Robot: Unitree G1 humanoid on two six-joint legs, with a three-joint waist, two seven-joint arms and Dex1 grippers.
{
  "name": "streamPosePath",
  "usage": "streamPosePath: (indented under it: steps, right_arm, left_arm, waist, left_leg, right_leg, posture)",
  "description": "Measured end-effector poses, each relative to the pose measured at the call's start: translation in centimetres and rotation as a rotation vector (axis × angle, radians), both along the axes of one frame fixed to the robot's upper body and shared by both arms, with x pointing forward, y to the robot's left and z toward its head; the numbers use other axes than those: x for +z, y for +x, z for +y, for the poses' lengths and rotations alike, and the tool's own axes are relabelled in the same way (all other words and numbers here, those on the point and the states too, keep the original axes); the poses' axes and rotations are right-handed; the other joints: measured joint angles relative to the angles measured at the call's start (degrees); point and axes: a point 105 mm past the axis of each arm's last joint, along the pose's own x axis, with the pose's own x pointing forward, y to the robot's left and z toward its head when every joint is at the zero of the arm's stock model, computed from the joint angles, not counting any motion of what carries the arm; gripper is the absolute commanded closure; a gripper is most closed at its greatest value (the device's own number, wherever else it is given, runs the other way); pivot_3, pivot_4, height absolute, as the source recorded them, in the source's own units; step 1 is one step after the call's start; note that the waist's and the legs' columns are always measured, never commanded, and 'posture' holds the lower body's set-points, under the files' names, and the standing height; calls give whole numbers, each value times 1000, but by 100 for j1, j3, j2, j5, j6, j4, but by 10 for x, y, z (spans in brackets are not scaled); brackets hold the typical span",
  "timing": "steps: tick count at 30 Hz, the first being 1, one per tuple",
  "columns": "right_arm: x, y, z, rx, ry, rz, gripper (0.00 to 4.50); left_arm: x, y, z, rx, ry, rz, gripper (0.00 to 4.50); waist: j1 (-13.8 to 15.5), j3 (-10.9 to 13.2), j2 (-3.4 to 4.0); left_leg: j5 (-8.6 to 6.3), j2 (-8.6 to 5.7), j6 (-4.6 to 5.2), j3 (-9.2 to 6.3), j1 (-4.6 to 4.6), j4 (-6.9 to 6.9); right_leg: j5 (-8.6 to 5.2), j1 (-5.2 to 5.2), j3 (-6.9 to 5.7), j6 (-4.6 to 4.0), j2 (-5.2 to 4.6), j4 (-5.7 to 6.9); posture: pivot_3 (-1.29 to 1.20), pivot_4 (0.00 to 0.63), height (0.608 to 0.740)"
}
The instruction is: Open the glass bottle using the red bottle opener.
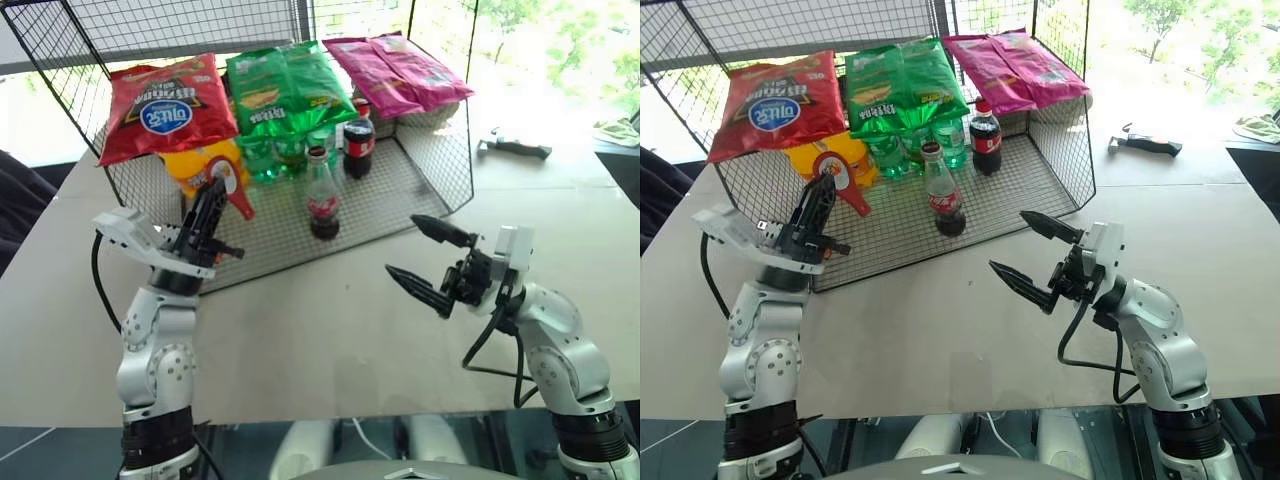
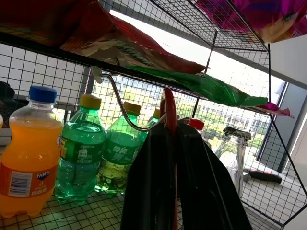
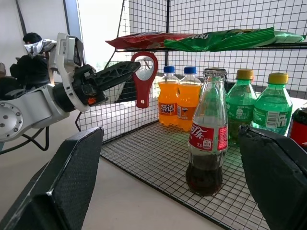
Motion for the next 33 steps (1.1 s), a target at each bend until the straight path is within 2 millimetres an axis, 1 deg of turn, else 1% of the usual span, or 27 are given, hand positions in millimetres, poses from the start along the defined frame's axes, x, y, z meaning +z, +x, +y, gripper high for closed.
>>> streamPosePath:
  steps: [5,8,12,15,20,22,24,30,33]
  right_arm:
    - [0,0,1,-1,1,2,0]
    - [0,0,1,-2,0,3,0]
    - [0,1,1,-7,1,4,0]
    - [0,1,0,-13,1,4,0]
    - [0,2,0,-20,2,6,0]
    - [0,2,0,-21,1,6,0]
    - [0,2,0,-21,1,6,0]
    - [-1,2,0,-22,-2,4,0]
    - [-1,2,0,-22,-3,3,0]
  left_arm:
    - [1,2,-2,-29,-27,6,4484]
    - [9,4,-5,-46,-40,-15,4484]
    - [9,4,-5,-37,-27,-18,4484]
    - [13,5,-3,-20,-17,-35,4484]
    - [19,6,-2,-13,-72,-57,4484]
    - [18,6,1,-16,-147,-47,4484]
    - [17,7,2,-29,-184,-36,4484]
    - [15,7,0,-47,-194,-24,4484]
    - [7,5,-7,-96,-188,10,4484]
  waist:
    - [2,-1,-2]
    - [1,-3,-5]
    - [3,-3,-5]
    - [2,-3,-5]
    - [-12,-3,-5]
    - [-24,-3,-5]
    - [-24,-3,-6]
    - [-19,-3,-6]
    - [-19,-3,-6]
  left_leg:
    - [0,-1,0,0,-1,2]
    - [0,-1,0,-2,-2,9]
    - [0,-1,0,-3,-2,9]
    - [0,-1,0,-3,-2,13]
    - [1,2,-1,-2,0,15]
    - [1,4,-2,-1,2,16]
    - [3,6,-5,-2,2,17]
    - [4,4,-7,0,2,36]
    - [4,4,-6,0,3,48]
  right_leg:
    - [0,0,0,0,1,1]
    - [0,1,-2,0,2,4]
    - [0,1,-3,0,5,5]
    - [0,1,-3,0,10,6]
    - [0,1,0,0,8,13]
    - [0,0,2,0,8,17]
    - [0,-1,1,0,10,21]
    - [0,0,3,0,20,41]
    - [0,0,4,0,21,52]
  posture:
    - [0,150,740]
    - [0,150,740]
    - [0,150,740]
    - [0,150,740]
    - [0,150,740]
    - [0,150,740]
    - [0,150,740]
    - [0,150,740]
    - [0,150,740]
